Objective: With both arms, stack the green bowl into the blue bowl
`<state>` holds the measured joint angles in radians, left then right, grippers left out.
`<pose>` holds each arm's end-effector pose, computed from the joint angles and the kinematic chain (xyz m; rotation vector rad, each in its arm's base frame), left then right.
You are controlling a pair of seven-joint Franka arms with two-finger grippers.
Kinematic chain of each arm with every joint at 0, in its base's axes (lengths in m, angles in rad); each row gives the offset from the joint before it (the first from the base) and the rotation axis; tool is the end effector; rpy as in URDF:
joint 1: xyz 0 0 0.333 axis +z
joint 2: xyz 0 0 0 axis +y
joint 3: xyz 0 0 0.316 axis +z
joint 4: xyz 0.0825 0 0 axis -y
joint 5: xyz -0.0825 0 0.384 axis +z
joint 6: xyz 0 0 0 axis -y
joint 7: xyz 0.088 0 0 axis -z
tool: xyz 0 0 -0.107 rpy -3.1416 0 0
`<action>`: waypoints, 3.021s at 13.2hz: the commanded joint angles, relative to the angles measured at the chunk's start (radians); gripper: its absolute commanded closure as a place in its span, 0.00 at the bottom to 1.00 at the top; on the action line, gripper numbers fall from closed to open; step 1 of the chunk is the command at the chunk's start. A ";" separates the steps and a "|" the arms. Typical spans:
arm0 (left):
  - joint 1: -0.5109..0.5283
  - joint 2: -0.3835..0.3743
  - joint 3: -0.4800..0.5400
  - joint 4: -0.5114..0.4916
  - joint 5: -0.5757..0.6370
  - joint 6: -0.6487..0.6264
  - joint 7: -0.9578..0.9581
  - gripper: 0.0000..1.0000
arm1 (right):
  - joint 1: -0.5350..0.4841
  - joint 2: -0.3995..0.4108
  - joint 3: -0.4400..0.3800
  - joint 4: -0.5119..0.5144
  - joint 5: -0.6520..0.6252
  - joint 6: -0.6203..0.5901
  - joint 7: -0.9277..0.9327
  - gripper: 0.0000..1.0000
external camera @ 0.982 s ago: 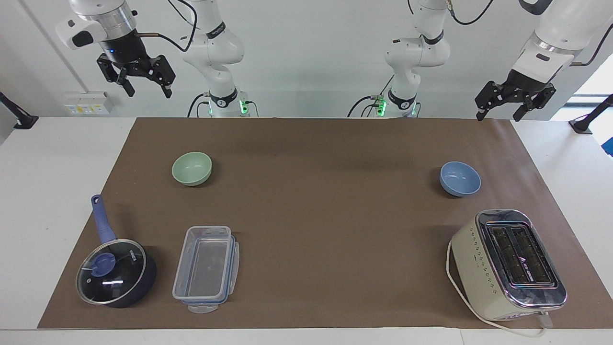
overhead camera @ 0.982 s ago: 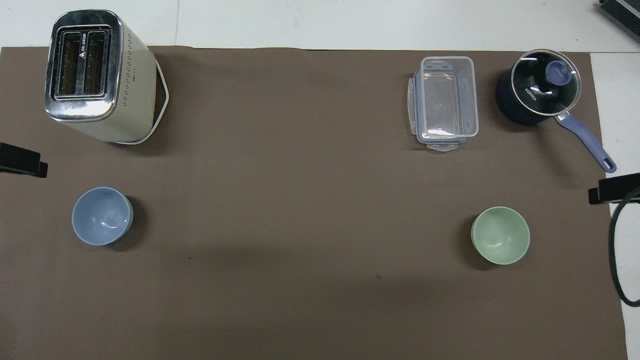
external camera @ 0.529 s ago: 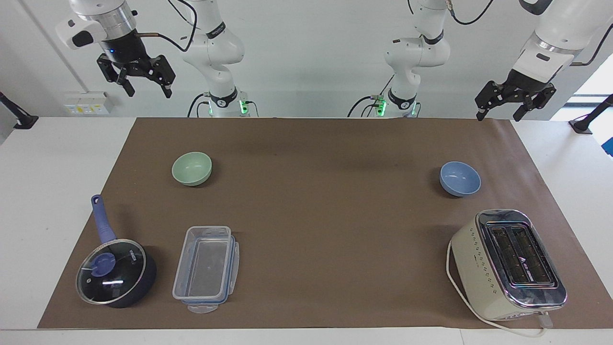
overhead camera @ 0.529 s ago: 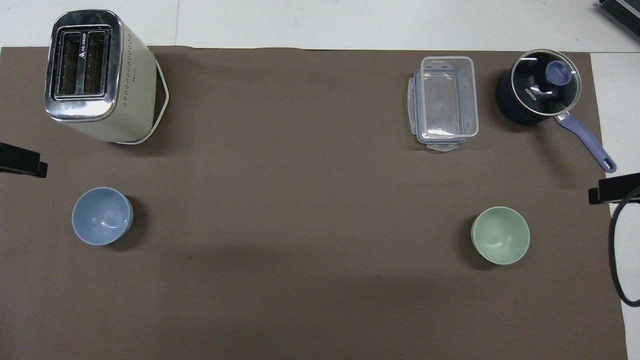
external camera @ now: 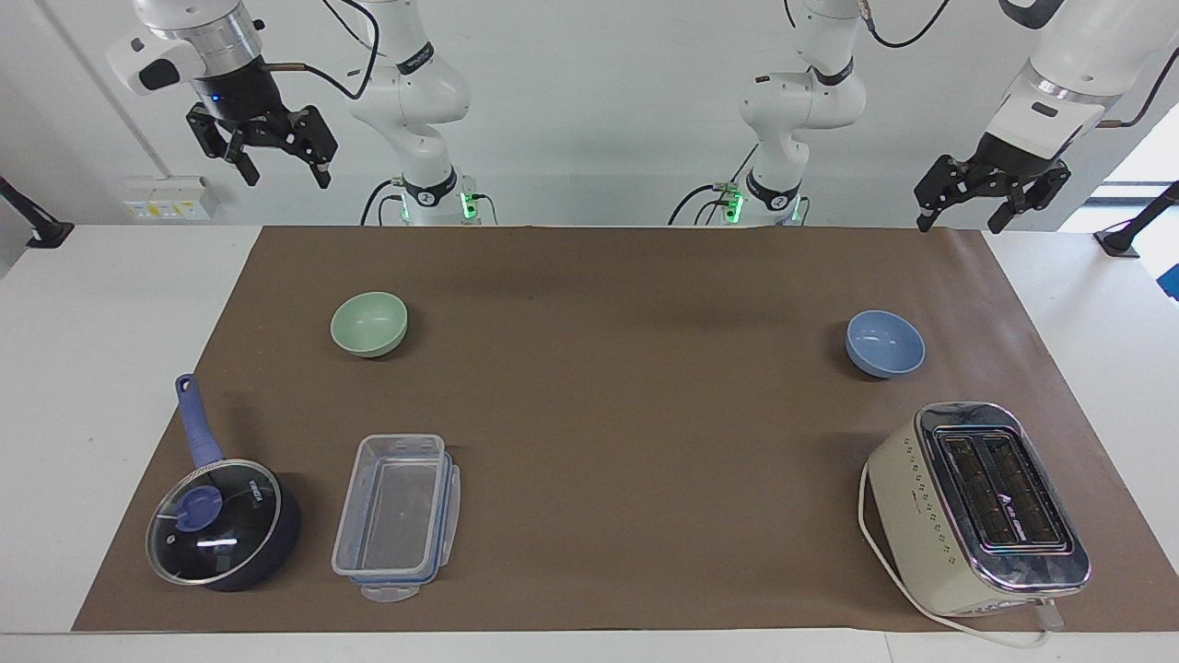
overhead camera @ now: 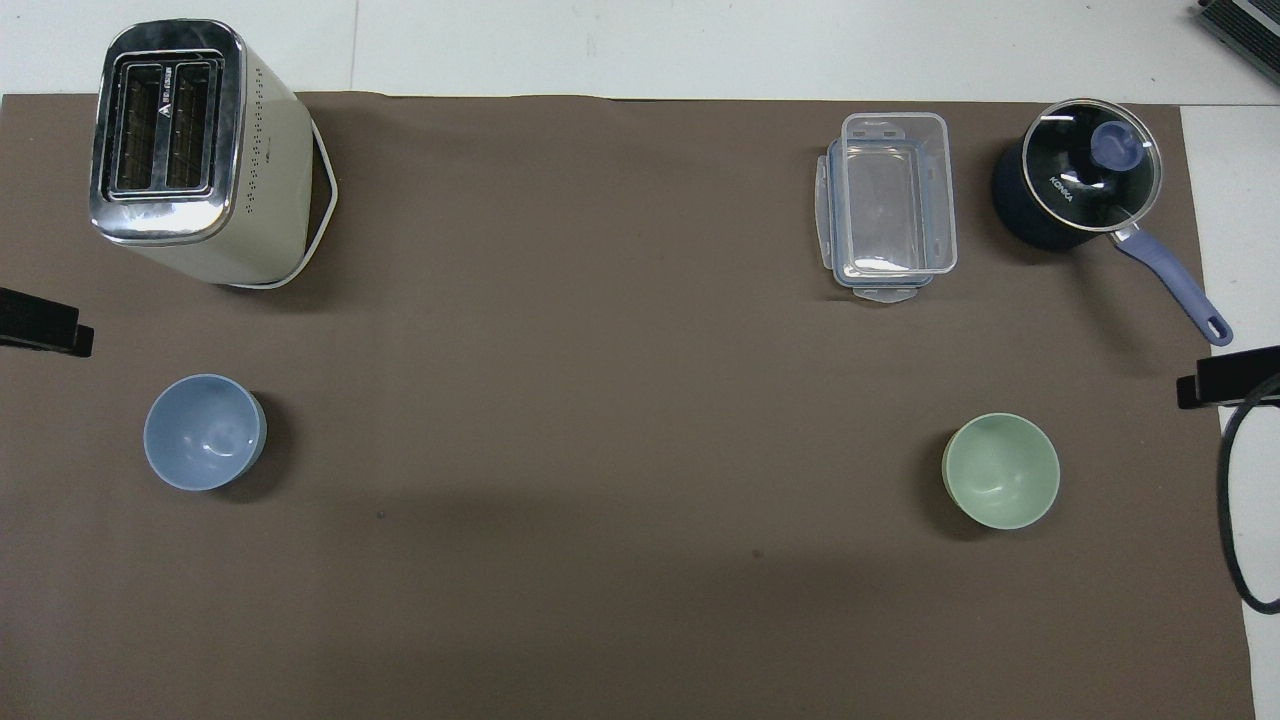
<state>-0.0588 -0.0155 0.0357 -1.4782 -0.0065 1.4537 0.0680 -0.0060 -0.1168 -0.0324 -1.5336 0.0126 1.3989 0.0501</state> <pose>0.5373 -0.0130 0.6659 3.1310 -0.1439 -0.0139 0.4976 -0.0188 0.6883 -3.1225 0.1347 0.0282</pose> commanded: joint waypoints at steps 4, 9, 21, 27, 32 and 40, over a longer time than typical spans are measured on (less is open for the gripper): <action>0.002 -0.034 0.001 -0.040 0.005 0.007 0.018 0.00 | -0.011 0.003 0.003 0.007 0.017 0.008 -0.019 0.00; 0.004 -0.032 0.001 -0.040 0.005 0.013 0.016 0.00 | -0.011 0.003 0.003 0.007 0.017 0.008 -0.019 0.00; 0.007 -0.041 0.007 -0.068 -0.046 0.068 0.018 0.00 | -0.011 0.003 0.003 0.007 0.017 0.008 -0.019 0.00; 0.095 -0.113 0.009 -0.275 -0.135 0.213 0.171 0.00 | -0.011 0.003 0.003 0.007 0.018 0.008 -0.019 0.00; 0.200 -0.115 0.009 -0.459 -0.210 0.353 0.378 0.00 | -0.011 0.003 0.003 0.007 0.018 0.006 -0.019 0.00; 0.335 -0.014 0.009 -0.669 -0.293 0.583 0.652 0.00 | -0.011 0.003 0.003 0.007 0.018 0.008 -0.019 0.00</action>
<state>0.2331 -0.0621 0.0539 -2.1012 -0.2613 1.9541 0.6353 -0.0060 -0.1168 -0.0324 -1.5335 0.0126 1.3989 0.0501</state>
